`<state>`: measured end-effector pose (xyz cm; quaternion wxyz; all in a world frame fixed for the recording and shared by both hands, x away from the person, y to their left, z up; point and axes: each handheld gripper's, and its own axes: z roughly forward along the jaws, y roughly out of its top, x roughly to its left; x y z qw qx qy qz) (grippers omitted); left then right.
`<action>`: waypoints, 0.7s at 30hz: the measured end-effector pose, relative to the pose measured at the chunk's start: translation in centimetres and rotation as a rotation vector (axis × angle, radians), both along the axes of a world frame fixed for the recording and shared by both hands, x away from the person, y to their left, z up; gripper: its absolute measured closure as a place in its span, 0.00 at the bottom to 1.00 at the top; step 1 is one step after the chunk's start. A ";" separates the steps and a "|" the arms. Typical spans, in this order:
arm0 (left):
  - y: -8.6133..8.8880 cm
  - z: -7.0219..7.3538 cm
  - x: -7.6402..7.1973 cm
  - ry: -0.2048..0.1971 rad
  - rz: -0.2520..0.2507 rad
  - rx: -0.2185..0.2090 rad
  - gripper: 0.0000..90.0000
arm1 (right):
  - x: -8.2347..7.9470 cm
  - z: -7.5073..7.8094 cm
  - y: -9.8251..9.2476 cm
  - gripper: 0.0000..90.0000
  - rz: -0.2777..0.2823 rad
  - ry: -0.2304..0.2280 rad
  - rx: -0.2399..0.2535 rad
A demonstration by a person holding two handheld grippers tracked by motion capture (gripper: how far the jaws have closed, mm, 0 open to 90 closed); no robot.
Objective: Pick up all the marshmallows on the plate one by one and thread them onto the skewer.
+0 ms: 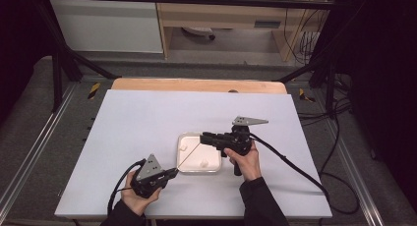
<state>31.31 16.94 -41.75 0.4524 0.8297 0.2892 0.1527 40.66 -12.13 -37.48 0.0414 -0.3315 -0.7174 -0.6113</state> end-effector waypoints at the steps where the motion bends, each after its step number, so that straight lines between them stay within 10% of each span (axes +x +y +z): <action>1: 0.0 0.0 0.0 0.000 0.000 0.001 0.98 | 0.0 0.0 0.0 0.83 0.005 0.003 0.004; 21: 0.0 -0.2 -0.3 -0.006 0.036 -0.058 0.99 | -0.7 -0.7 1.0 0.88 0.005 0.025 0.112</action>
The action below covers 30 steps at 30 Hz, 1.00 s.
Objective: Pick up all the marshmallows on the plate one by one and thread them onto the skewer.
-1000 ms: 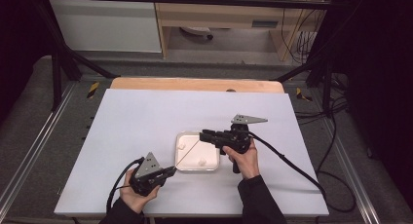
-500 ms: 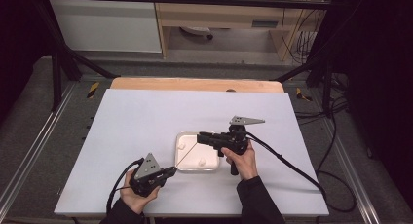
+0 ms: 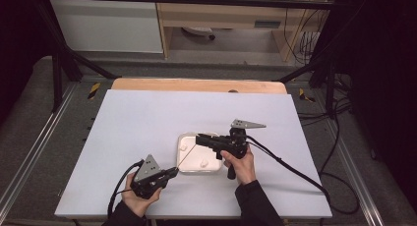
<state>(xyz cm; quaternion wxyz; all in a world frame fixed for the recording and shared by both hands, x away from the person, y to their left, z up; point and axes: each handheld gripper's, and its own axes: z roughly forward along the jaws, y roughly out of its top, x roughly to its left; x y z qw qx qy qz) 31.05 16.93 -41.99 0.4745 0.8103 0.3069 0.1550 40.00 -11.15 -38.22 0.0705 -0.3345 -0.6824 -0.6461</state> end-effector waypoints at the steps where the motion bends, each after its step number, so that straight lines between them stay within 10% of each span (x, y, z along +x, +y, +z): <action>1: 0.0 0.0 0.0 0.000 0.002 0.001 0.99 | -0.1 -0.1 0.1 0.88 0.000 -0.003 -0.004; 30: -0.4 -0.1 -0.1 -0.004 0.002 0.011 0.99 | -1.0 -0.8 0.7 0.89 0.011 -0.010 -0.005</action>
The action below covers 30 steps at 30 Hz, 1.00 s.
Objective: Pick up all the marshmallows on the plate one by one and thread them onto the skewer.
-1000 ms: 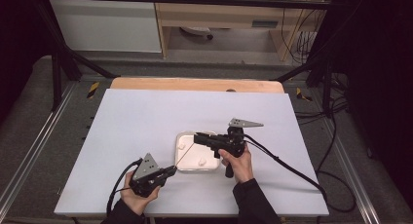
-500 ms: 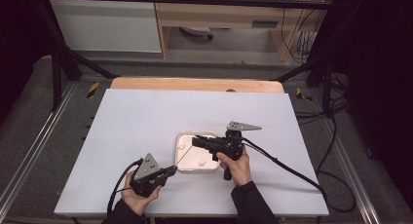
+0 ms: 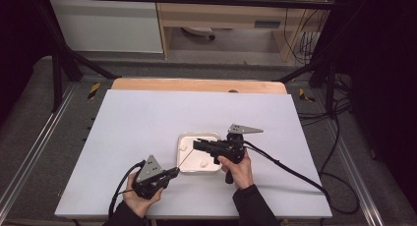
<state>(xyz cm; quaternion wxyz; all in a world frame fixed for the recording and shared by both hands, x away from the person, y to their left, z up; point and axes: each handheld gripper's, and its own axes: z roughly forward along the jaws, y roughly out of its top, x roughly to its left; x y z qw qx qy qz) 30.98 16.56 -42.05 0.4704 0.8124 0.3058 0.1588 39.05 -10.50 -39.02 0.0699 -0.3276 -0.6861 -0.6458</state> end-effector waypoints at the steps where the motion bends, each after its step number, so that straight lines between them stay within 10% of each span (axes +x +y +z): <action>1: 0.0 0.0 0.0 -0.001 0.000 -0.001 0.99 | 0.0 0.0 0.0 0.89 0.001 0.001 -0.002; 30: -0.8 -0.3 0.0 -0.003 -0.009 0.027 0.99 | -0.6 -0.9 -0.1 0.90 0.011 0.010 0.006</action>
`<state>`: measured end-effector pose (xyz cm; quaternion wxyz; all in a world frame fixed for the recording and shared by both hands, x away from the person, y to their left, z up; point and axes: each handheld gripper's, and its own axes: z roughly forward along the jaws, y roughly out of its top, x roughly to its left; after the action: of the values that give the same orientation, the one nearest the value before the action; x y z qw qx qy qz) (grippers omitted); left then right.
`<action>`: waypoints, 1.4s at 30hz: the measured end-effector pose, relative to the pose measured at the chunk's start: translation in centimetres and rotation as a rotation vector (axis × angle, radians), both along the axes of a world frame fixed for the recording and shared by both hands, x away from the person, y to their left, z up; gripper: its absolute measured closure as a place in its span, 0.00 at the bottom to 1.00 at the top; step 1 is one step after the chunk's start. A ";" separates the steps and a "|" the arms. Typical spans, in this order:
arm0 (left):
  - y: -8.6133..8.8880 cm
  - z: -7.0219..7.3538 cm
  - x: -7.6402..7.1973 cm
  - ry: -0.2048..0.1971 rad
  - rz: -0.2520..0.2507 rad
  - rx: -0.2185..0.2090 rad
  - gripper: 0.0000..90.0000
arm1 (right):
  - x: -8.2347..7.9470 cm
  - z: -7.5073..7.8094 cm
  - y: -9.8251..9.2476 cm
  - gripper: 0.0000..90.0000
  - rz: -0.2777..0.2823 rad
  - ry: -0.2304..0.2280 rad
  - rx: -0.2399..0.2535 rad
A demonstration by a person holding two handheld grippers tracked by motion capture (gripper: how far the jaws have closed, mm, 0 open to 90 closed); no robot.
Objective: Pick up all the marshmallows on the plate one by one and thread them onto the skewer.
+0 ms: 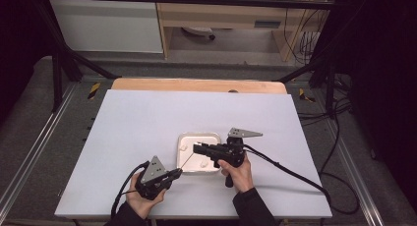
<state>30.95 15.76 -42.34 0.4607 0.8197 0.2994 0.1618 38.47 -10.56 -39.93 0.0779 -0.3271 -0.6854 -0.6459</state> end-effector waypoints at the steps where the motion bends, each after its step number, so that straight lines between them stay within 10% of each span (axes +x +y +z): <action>1: 0.0 0.0 0.0 0.002 -0.002 0.002 0.99 | 0.0 -0.1 0.0 0.90 0.000 -0.002 -0.001; 7: -0.2 0.4 0.0 -0.005 -0.018 -0.056 0.99 | -0.1 -0.3 0.2 0.90 0.021 0.013 -0.018; 10: -1.0 0.9 -0.3 -0.052 0.017 -0.004 0.99 | -0.8 -1.8 1.9 0.90 0.075 0.018 -0.051; 25: -0.9 0.6 0.3 -0.031 0.021 -0.021 0.99 | -1.2 -3.1 3.0 0.86 0.081 0.032 -0.069; 33: 0.2 0.6 0.6 -0.016 0.048 -0.042 0.99 | -1.2 -1.7 2.3 0.47 0.019 -0.019 -0.102; 42: 1.5 0.4 1.0 0.013 0.065 -0.027 0.99 | -0.4 -1.2 1.2 0.19 -0.060 -0.094 -0.339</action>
<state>31.95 17.25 -41.95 0.4643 0.8044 0.3308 0.1673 38.08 -9.31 -41.10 -0.0299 -0.3255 -0.7772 -0.5376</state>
